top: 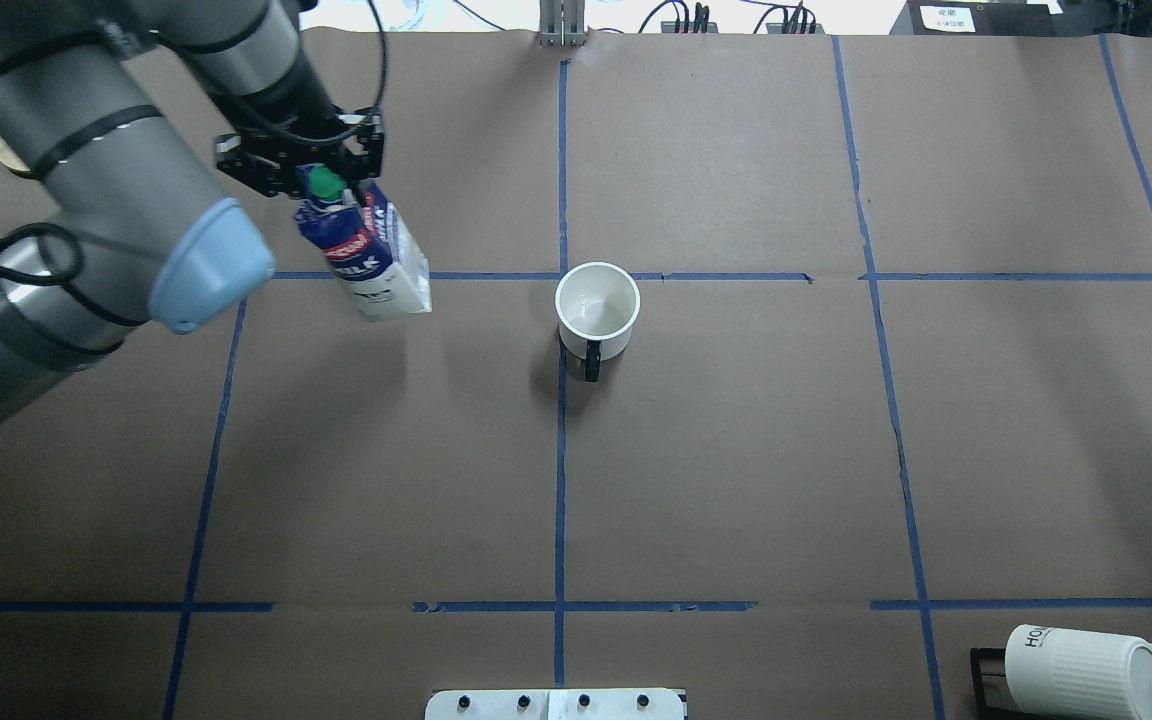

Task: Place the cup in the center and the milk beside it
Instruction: 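Carry the milk carton with the left gripper beside the mug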

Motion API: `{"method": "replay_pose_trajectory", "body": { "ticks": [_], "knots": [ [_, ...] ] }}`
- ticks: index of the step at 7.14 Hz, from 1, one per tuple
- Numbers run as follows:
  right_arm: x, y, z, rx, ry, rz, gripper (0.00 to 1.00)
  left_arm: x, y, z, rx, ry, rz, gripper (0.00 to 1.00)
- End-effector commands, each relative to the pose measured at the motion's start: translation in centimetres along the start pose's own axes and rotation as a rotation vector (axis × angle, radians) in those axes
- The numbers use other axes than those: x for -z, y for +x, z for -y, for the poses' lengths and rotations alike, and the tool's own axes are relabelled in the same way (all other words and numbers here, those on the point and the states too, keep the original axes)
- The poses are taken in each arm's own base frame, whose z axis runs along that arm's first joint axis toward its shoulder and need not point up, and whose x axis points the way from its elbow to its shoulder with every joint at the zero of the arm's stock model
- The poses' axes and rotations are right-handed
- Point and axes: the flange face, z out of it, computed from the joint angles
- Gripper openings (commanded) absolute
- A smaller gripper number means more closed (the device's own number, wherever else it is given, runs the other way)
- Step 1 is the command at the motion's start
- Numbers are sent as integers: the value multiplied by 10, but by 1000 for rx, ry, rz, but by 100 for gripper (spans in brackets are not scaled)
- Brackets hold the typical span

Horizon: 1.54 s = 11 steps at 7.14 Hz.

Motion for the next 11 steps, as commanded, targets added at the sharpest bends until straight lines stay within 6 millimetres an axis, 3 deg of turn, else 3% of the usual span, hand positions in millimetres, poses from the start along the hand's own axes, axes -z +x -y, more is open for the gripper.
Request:
{"method": "replay_pose_trajectory", "body": {
  "ticks": [1,3,6,9,10,11],
  "knots": [
    [-15,19,-3,-16,-7,4,100,-13,61,-20,-34,4,-4,2],
    [-13,18,-2,0,9,2,100,-23,77,-28,-28,-12,2,2],
    [-14,18,-2,8,8,3,100,-42,103,-15,-18,-12,-15,4],
    [-14,18,-2,5,10,3,100,-57,109,-22,-26,6,5,9],
    [-13,18,-2,4,11,3,100,-60,106,-21,-23,4,10,47],
    [-13,18,-2,4,11,3,100,-59,105,-22,-28,9,7,99]
  ]
}}
